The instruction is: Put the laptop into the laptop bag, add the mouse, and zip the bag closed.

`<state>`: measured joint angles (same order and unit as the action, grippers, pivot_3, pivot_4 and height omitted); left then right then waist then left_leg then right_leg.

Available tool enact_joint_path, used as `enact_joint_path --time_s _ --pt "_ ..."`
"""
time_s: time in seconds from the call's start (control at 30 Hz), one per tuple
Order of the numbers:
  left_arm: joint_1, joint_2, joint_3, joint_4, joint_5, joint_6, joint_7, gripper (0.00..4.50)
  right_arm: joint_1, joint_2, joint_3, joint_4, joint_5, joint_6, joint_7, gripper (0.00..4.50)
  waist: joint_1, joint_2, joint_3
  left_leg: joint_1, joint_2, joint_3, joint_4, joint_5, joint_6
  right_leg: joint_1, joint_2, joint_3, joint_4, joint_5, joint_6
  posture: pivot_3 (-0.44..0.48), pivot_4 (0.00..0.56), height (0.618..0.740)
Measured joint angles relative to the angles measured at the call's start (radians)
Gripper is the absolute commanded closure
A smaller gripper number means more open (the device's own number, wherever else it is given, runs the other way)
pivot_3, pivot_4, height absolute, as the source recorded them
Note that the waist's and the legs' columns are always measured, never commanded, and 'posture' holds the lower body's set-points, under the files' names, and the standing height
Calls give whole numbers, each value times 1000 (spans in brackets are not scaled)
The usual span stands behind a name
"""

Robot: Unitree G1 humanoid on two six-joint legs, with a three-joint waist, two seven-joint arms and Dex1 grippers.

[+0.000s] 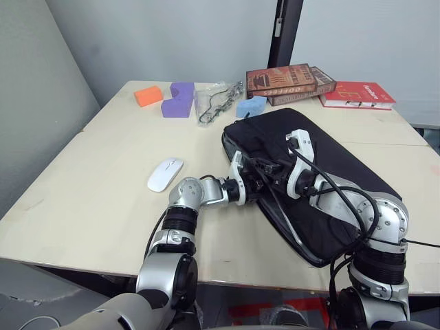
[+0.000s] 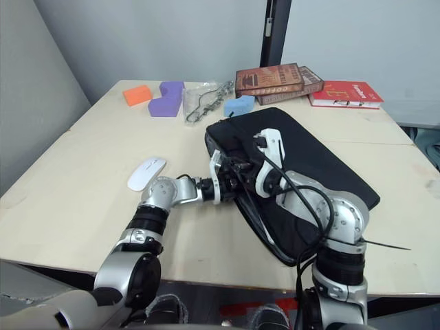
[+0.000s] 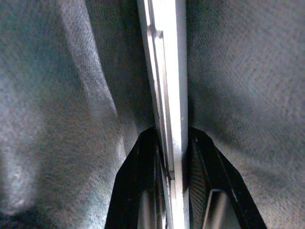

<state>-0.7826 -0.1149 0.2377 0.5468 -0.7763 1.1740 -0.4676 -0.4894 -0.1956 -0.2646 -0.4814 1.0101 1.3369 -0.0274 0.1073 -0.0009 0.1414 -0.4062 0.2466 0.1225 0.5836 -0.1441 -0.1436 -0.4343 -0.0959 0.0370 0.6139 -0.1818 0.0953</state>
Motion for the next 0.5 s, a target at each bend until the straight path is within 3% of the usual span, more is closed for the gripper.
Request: enact_joint_path --time_s 0.1,0.13,0.43,0.5 --pt "0 0 -10 0 0 -1 -1 4222 0 -30 12 1 -14 -12 10 4500 2 0 0 0 0 0 0 0 0 0 0 0 0 0 0 0 150 734" --pt "0 1 -14 0 0 -2 -2 3189 0 -35 14 1 -18 -17 13 4500 2 0 0 0 0 0 0 0 0 0 0 0 0 0 0 0 150 734" --pt "11 28 -63 -71 6 -3 -26 79 7 -76 31 9 -50 -82 53 4500 1 0 0 0 0 0 1 0 0 1 0 0 1 0 0 0 150 734" --pt "22 44 -69 -96 6 14 -33 30 7 -84 33 11 -57 -93 64 4500 0 0 0 1 0 0 2 0 0 1 0 1 2 0 0 0 150 734"
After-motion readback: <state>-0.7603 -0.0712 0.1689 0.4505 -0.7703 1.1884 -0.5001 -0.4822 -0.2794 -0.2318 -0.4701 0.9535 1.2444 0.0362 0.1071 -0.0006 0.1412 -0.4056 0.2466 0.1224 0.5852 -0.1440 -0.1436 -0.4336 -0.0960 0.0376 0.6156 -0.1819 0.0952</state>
